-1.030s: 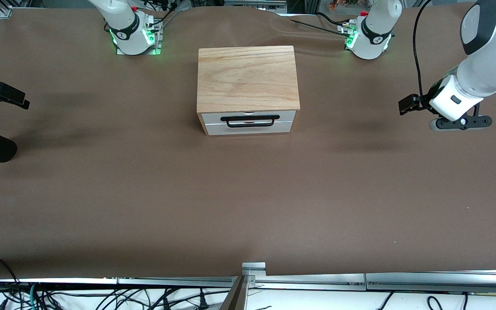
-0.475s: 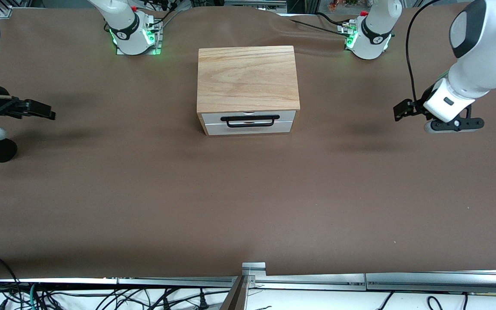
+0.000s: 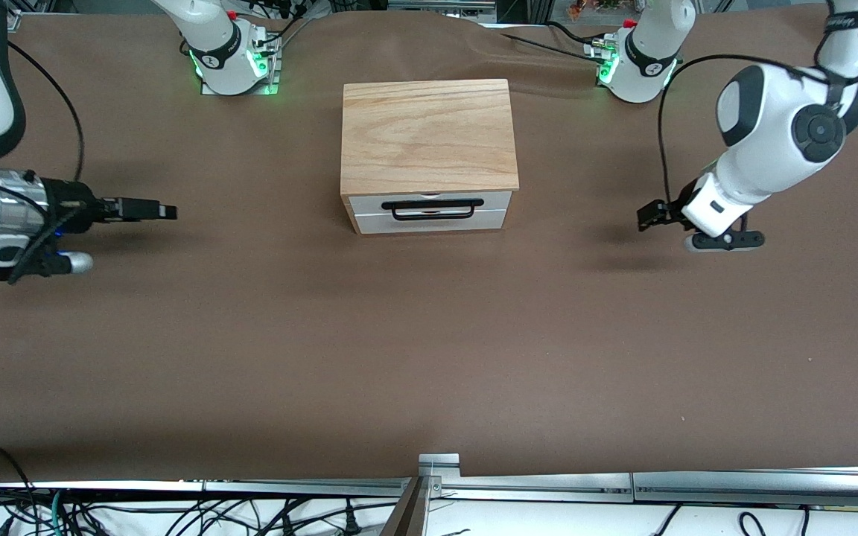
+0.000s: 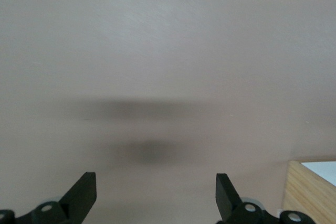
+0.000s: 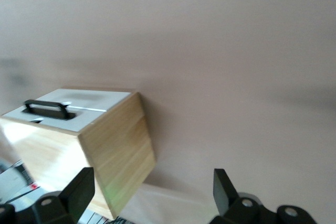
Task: Pull top drawer with both arms simultaneously
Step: 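Move the right gripper toward the drawer while the left gripper approaches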
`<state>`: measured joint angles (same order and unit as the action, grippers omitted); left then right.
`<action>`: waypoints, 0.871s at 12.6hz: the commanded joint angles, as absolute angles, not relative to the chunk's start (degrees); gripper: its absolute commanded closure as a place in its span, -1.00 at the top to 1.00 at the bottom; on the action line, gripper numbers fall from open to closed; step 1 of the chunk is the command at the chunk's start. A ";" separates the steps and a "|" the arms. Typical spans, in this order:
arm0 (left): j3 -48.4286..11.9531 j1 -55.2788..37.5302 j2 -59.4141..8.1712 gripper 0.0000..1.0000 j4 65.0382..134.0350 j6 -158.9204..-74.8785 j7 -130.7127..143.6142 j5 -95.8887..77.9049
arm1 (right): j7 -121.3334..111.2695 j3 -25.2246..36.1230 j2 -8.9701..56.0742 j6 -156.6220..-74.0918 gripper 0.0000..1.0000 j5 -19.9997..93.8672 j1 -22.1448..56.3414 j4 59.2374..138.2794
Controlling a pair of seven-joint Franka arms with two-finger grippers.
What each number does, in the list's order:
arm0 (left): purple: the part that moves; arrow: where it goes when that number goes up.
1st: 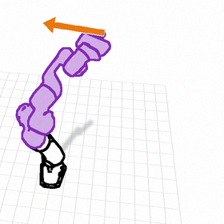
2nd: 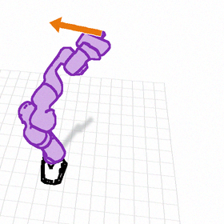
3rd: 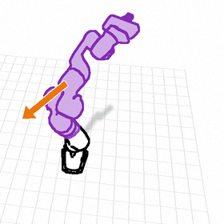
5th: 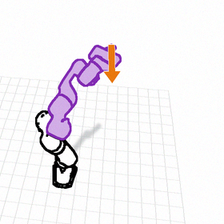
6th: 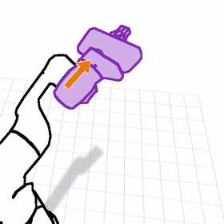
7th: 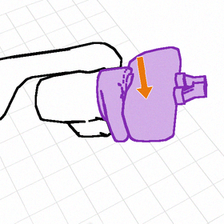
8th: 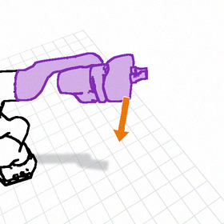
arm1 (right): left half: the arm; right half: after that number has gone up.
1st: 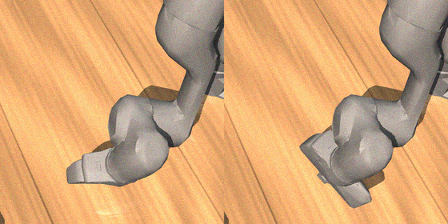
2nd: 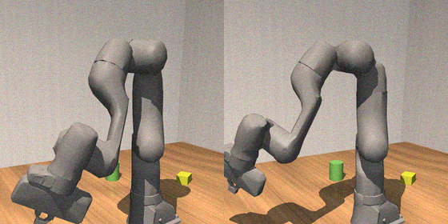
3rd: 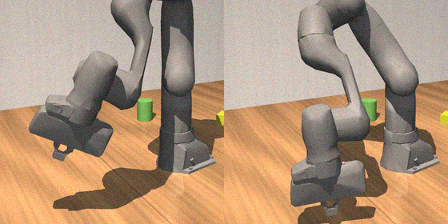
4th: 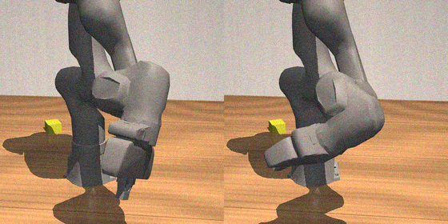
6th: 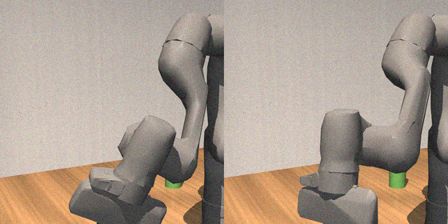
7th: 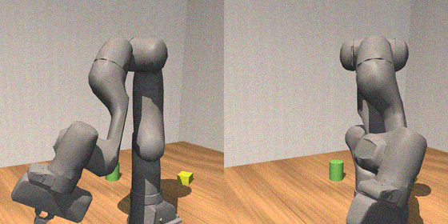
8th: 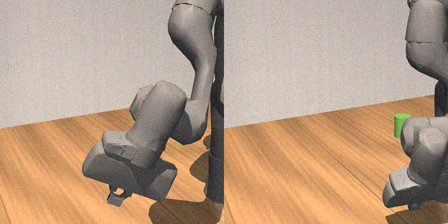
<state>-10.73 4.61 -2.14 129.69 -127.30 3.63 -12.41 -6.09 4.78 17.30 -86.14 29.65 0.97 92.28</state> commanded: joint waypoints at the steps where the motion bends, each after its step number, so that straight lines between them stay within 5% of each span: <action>1: -11.34 5.71 -5.26 1.00 130.17 -129.63 -6.99 -25.68 | -9.49 4.83 20.99 -85.52 1.00 38.90 0.62 91.41; 11: -21.00 5.98 -19.58 1.00 129.46 -127.37 -53.91 -90.47 | -41.91 5.01 30.06 -86.39 1.00 68.89 0.70 105.37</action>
